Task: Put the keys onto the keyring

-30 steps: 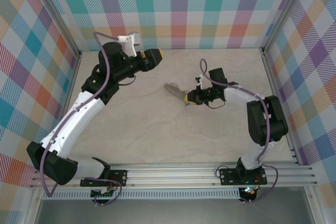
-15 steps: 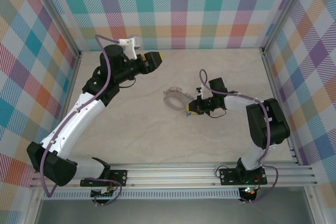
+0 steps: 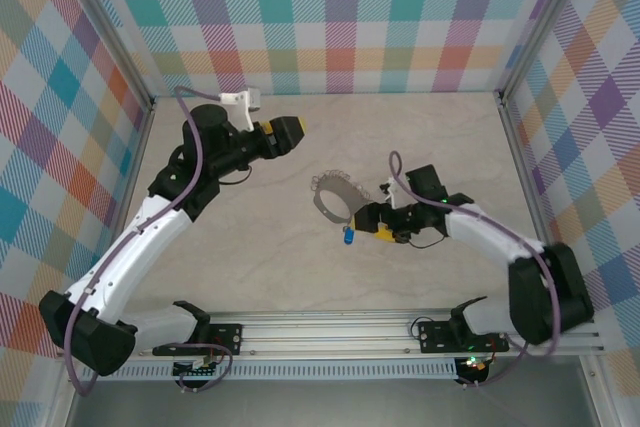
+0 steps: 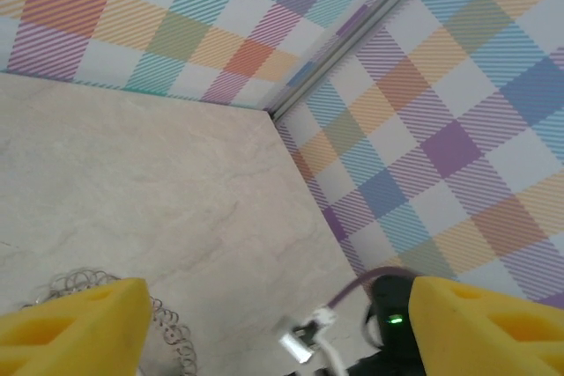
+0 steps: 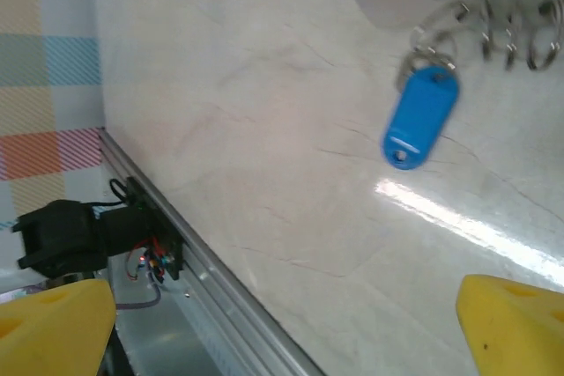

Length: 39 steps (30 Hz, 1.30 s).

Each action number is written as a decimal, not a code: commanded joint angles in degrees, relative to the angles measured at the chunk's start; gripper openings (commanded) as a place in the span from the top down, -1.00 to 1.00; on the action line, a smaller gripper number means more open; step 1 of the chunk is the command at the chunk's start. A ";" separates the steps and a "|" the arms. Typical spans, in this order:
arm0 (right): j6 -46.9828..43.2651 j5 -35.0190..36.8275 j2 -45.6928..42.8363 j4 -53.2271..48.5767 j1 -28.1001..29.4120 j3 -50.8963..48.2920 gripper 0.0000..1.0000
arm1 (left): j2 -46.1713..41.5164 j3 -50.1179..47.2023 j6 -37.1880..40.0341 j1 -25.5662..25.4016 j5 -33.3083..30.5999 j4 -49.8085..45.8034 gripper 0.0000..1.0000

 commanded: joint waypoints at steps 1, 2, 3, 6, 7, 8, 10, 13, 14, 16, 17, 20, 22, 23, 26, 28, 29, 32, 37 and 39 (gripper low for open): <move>-0.80 1.60 -5.75 -7.96 -2.25 3.03 -0.99 | -2.95 -0.86 0.47 0.60 -1.34 -0.77 -0.67; -0.80 2.08 -7.09 -9.37 -2.94 4.14 -0.99 | -3.46 -1.12 0.48 0.65 -2.44 -1.74 -0.73; -1.07 2.69 -8.35 -11.13 -3.58 5.55 -0.99 | -4.08 -1.20 0.67 0.59 -4.17 -3.33 -0.76; -2.79 8.59 -10.86 -15.39 -5.55 10.77 -0.99 | -5.98 -2.71 2.68 0.44 -9.87 -7.72 -0.99; -3.07 11.49 -11.45 -15.65 -6.13 12.00 -0.99 | -6.91 -3.81 4.07 0.41 -12.67 -8.61 -1.00; -3.06 14.52 -11.86 -15.33 -6.58 12.77 -0.99 | -7.85 -4.98 5.55 0.25 -15.27 -8.85 -1.00; -3.12 22.56 -12.45 -13.35 -8.00 13.53 -0.99 | -10.71 -9.40 9.96 -0.10 -21.69 -7.44 -1.00; -3.29 35.00 -12.67 -6.58 -9.90 11.91 -0.99 | -15.20 -16.84 18.31 -0.20 -29.99 -2.26 -1.00; -3.50 40.37 -12.65 -3.57 -10.12 10.65 -0.99 | -16.50 -19.04 20.81 -0.15 -32.11 -0.55 -1.00; -5.08 51.43 -12.85 5.37 -10.59 6.14 -0.99 | -18.39 -23.82 25.89 0.15 -37.36 3.36 -1.00; -6.80 54.41 -12.67 9.44 -10.85 4.25 -0.99 | -18.72 -25.83 27.81 0.50 -39.10 4.84 -1.00; -13.51 60.63 -10.16 18.50 -11.45 -0.02 -0.99 | -18.32 -33.04 32.74 2.80 -42.68 11.51 -1.00; -14.62 64.94 -7.29 20.38 -12.75 -1.42 -0.99 | -15.90 -38.54 34.27 5.37 -43.28 17.98 -1.00; -14.16 66.09 -6.16 21.77 -13.62 -2.58 -0.99 | -14.35 -40.68 33.76 6.67 -43.77 21.43 -1.00; -13.94 67.87 -2.45 28.93 -15.91 -7.48 -0.99 | -6.67 -46.67 32.07 11.88 -41.85 34.55 -1.00; -15.63 67.10 -0.03 36.98 -16.71 -11.13 -0.99 | 0.65 -47.90 32.58 14.27 -41.44 41.47 -1.00; -17.00 66.21 0.90 41.53 -16.69 -12.68 -0.99 | 3.28 -48.32 33.09 14.98 -40.74 44.35 -1.00; -20.67 62.36 4.29 54.07 -17.16 -16.91 -0.99 | 9.90 -49.12 32.45 17.55 -37.15 51.14 -1.00; -21.40 51.55 10.19 68.18 -19.94 -19.57 -0.99 | 19.40 -48.99 31.65 19.31 -32.38 58.93 -1.00; -22.99 45.53 11.80 67.33 -20.52 -18.73 -0.99 | 21.66 -48.61 31.70 19.85 -30.75 60.04 -1.00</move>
